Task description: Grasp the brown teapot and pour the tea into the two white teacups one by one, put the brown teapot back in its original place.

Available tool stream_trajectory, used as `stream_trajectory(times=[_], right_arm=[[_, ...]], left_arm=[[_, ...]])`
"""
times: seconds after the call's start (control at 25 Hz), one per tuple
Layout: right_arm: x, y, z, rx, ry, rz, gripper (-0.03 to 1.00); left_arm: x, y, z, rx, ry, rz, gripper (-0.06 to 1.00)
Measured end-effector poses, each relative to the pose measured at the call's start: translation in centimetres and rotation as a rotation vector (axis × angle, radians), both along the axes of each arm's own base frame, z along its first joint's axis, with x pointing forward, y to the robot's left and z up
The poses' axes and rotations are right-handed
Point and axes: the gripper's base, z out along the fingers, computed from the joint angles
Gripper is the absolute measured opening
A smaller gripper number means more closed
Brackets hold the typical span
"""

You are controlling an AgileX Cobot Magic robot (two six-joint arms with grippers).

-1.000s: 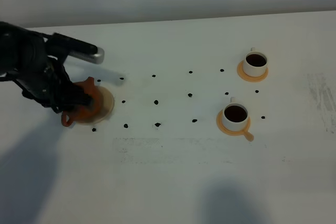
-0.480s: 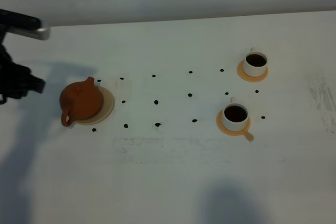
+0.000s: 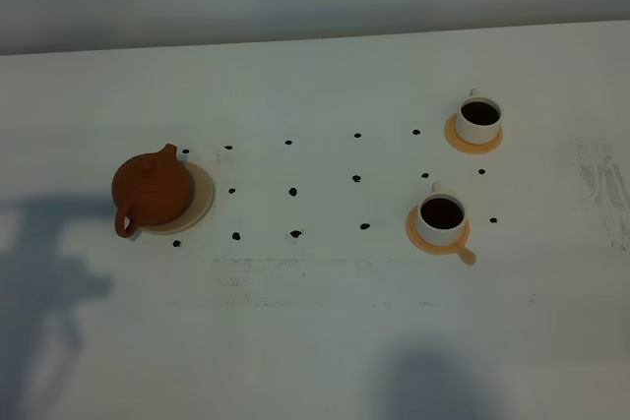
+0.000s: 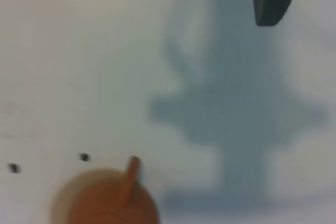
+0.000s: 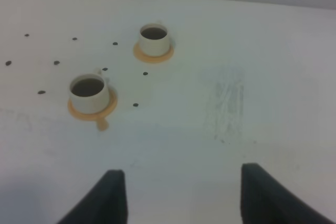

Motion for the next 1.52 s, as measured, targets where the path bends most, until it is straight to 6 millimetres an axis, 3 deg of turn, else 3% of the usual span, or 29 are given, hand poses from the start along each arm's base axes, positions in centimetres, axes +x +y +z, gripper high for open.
stream_trajectory(times=[0.28,0.56,0.8,1.04,1.52], right_arm=[[0.0,0.0,0.0,0.000,0.000,0.000,0.47],[0.0,0.0,0.0,0.000,0.000,0.000,0.47],[0.0,0.0,0.0,0.000,0.000,0.000,0.47],[0.0,0.0,0.0,0.000,0.000,0.000,0.47],[0.0,0.0,0.0,0.000,0.000,0.000,0.47]], left_arm=[[-8.2,-1.0,-0.1,-0.093,-0.094,-0.005,0.55],[-12.5,-1.5,-2.3,-0.132,-0.216,-0.020,0.55],[-14.2,-1.7,-3.4,-0.145,-0.273,-0.028,0.55],[-14.4,-2.0,-4.2,-0.176,-0.276,-0.035,0.55],[-16.4,-2.0,-4.6,-0.169,-0.375,-0.076,0.55]])
